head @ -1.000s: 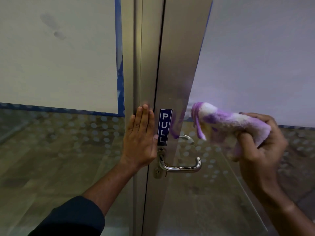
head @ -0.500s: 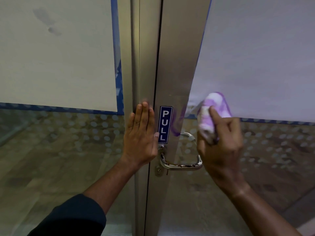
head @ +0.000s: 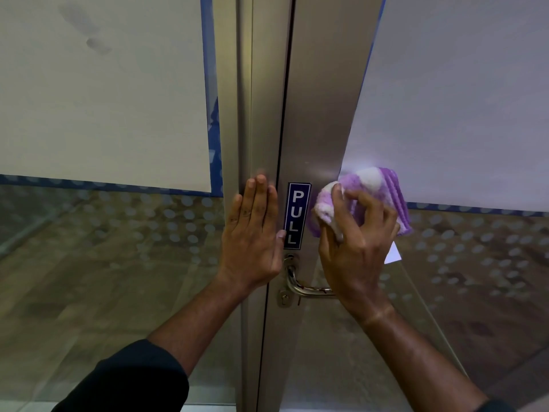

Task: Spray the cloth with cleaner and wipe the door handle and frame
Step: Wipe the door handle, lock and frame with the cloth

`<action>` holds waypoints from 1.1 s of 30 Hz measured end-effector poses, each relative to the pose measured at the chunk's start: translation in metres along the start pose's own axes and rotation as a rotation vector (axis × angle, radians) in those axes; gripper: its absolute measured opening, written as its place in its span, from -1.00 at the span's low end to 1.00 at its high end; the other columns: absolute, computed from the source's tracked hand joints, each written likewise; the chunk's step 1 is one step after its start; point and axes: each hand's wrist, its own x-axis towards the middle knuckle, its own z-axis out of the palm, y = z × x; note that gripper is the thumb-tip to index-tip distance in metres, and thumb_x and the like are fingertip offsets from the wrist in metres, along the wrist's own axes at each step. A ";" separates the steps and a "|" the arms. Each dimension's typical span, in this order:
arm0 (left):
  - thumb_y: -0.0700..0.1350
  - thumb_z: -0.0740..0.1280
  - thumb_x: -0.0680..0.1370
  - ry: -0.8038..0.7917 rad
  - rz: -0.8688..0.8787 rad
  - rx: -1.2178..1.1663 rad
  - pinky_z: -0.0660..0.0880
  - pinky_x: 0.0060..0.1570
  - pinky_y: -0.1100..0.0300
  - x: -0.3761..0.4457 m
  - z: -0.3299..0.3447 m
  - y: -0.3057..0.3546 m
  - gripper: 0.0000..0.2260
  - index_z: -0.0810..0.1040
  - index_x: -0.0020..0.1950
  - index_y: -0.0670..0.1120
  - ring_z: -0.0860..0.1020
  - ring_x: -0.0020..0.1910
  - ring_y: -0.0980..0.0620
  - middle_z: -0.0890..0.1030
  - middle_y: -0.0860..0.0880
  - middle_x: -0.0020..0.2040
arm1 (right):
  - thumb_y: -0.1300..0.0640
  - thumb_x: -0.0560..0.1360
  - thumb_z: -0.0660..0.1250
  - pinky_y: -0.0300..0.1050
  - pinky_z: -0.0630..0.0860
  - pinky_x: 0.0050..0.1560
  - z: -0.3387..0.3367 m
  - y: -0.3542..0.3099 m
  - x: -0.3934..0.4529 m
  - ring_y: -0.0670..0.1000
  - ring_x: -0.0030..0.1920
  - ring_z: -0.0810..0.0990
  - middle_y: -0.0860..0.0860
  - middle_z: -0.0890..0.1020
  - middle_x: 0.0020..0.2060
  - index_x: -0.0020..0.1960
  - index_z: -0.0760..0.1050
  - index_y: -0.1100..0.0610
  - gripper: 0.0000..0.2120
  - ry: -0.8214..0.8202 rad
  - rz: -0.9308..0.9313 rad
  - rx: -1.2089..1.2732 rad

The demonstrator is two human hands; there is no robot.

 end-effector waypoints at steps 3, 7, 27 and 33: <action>-0.01 0.26 0.50 0.007 0.003 0.004 -0.25 0.55 -0.01 0.000 0.001 0.000 -0.18 -0.17 0.55 -0.23 -0.25 0.58 -0.11 -0.32 -0.15 0.57 | -0.02 0.57 0.27 0.09 0.43 0.02 0.005 0.001 0.005 0.17 0.12 0.46 0.17 0.61 0.12 0.27 0.55 0.20 -0.62 0.008 -0.020 0.018; -0.02 0.24 0.49 0.017 0.004 0.009 -0.27 0.54 -0.01 0.000 0.003 0.000 -0.19 -0.19 0.55 -0.24 -0.26 0.58 -0.10 -0.33 -0.15 0.57 | 0.02 0.50 0.34 0.03 0.36 0.20 0.009 0.006 -0.002 0.13 0.23 0.49 0.13 0.57 0.25 0.32 0.47 0.25 -0.53 -0.064 -0.094 -0.068; 0.00 0.19 0.50 0.005 0.007 -0.011 -0.25 0.55 -0.03 -0.001 0.002 0.000 -0.20 -0.22 0.55 -0.23 -0.26 0.57 -0.11 -0.33 -0.15 0.56 | 0.33 0.31 0.08 0.09 0.23 -0.03 0.010 0.037 -0.007 0.19 0.17 0.29 0.12 0.26 0.42 0.45 0.32 -0.01 -0.28 -0.262 -0.434 -0.340; 0.01 0.20 0.51 -0.003 -0.008 -0.005 -0.27 0.54 -0.01 0.000 0.001 0.000 -0.20 -0.22 0.54 -0.23 -0.28 0.57 -0.10 -0.36 -0.14 0.56 | 0.29 0.37 0.09 0.09 0.27 -0.02 0.001 0.052 -0.008 0.19 0.19 0.33 0.10 0.27 0.44 0.45 0.31 -0.02 -0.34 -0.346 -0.576 -0.320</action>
